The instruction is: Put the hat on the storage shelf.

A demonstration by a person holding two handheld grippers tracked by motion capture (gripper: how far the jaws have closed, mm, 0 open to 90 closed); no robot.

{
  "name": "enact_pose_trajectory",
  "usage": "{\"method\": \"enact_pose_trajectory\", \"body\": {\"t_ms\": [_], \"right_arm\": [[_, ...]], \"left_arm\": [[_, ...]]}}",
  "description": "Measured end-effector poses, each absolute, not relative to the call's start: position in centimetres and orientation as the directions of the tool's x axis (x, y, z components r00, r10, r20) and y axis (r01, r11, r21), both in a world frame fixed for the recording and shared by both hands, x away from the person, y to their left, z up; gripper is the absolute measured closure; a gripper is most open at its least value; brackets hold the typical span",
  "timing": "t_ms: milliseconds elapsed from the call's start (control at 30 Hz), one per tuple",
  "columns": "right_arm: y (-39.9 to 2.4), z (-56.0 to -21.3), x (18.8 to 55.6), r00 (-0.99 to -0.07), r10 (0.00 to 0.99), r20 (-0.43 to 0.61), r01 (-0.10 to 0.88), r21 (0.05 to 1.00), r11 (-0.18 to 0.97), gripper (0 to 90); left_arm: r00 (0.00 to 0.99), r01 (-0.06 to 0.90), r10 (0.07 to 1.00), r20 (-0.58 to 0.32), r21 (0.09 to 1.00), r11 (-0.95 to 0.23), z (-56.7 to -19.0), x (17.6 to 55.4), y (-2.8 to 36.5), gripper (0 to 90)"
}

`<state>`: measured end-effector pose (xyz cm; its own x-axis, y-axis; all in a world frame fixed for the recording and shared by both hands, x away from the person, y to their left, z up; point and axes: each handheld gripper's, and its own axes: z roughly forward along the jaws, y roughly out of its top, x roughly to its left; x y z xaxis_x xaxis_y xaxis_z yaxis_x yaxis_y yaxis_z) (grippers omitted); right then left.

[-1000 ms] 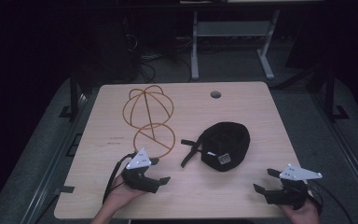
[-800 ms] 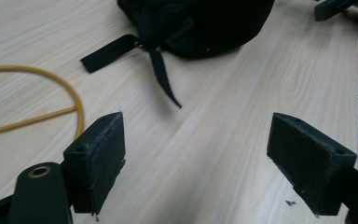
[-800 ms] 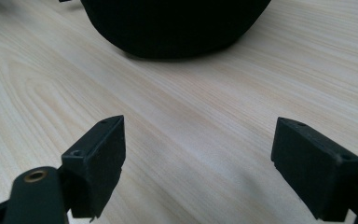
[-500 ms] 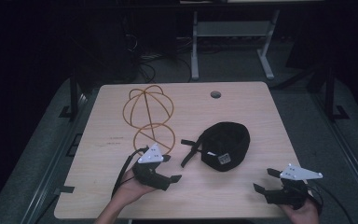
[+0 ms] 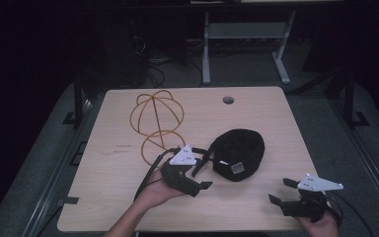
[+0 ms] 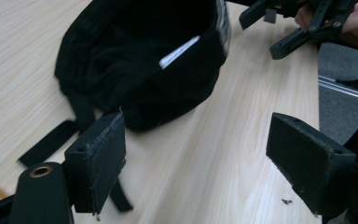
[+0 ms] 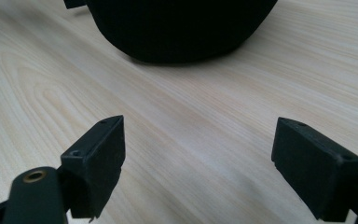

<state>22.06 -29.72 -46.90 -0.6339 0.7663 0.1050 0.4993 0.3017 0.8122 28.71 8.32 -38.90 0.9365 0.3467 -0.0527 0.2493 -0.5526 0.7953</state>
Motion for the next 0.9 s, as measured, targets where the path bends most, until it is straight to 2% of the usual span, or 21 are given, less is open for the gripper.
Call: {"method": "enact_pose_trajectory", "body": {"t_ms": [433, 733, 900], "right_arm": [[-29.8, -46.8, 22.0, -0.640, 0.761, 0.105, 0.495, 0.814, 0.304, 17.1], [-29.9, -46.7, 21.9, -0.632, 0.767, 0.110, 0.492, 0.822, 0.287, 17.1], [-30.1, -46.6, 22.0, -0.630, 0.768, 0.117, 0.488, 0.828, 0.275, 17.0]], "left_arm": [[0.959, 0.191, 0.283, -0.017, 0.776, -0.601, -37.4, 30.1, 4.1, 22.8], [0.969, 0.179, 0.247, -0.015, 0.733, -0.656, -37.7, 31.0, 1.6, 25.0], [0.973, 0.178, 0.231, -0.023, 0.713, -0.678, -38.1, 31.5, 0.6, 29.9]]}}
